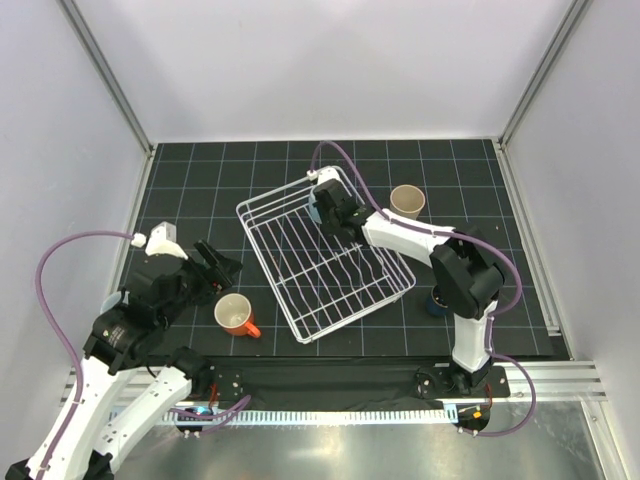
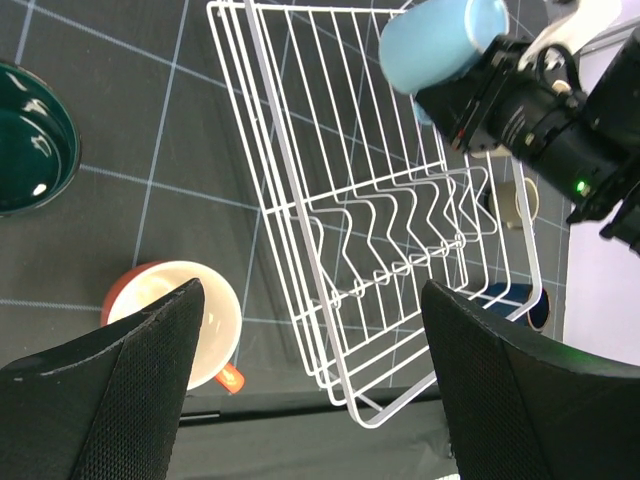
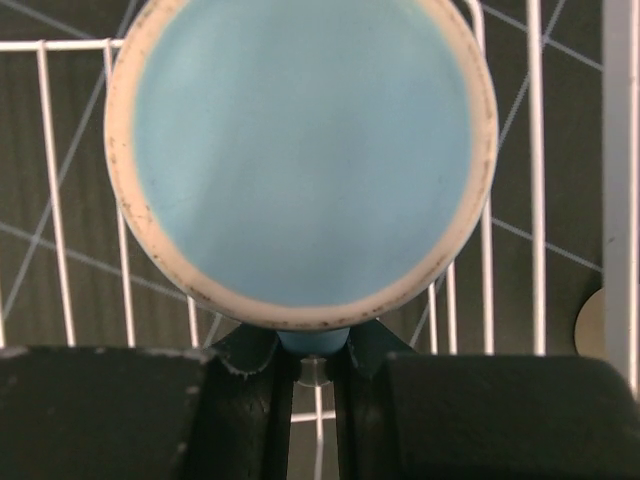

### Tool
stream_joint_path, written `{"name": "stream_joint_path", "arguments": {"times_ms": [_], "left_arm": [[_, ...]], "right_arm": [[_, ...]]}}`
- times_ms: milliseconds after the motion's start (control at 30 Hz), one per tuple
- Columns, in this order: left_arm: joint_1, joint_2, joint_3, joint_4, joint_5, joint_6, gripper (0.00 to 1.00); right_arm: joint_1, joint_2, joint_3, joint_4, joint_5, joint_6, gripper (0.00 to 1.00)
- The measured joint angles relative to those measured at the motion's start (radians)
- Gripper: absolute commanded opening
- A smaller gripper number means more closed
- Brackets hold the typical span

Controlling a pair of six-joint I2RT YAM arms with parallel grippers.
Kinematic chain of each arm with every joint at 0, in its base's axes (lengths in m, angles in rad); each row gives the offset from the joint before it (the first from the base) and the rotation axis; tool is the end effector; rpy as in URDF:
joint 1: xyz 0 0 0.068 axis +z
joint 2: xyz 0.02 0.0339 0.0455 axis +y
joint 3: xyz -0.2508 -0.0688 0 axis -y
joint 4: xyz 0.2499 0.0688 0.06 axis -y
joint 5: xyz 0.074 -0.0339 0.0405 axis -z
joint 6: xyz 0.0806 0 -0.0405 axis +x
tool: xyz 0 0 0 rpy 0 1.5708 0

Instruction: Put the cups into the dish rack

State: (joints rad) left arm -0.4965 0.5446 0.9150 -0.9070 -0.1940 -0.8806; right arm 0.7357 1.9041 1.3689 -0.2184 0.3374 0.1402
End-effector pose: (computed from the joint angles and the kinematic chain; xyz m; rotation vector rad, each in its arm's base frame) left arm 0.1378 -0.0570 0.3116 -0.5285 2.0929 -0.6169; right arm 0.3567 0.2869 0.1720 -0.5054 2.2167 0.0666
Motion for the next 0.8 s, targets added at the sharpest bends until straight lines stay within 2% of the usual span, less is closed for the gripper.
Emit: {"name": "stream_joint_path", "arguments": {"times_ms": [667,767,800], "left_arm": [[0.0,-0.006,-0.01,-0.012,0.051,-0.05,0.84],[0.0,-0.006,-0.011,-0.019,0.064,-0.067,0.85],[0.0,-0.006,-0.011,-0.024,0.066,-0.076,0.86]], "right_arm": [[-0.038,0.141,0.097,0.037,0.001,-0.019,0.04],[-0.038,0.145,0.103,0.039,0.005,-0.027,0.15],[-0.038,0.145,0.103,0.039,0.005,-0.029,0.26]]}}
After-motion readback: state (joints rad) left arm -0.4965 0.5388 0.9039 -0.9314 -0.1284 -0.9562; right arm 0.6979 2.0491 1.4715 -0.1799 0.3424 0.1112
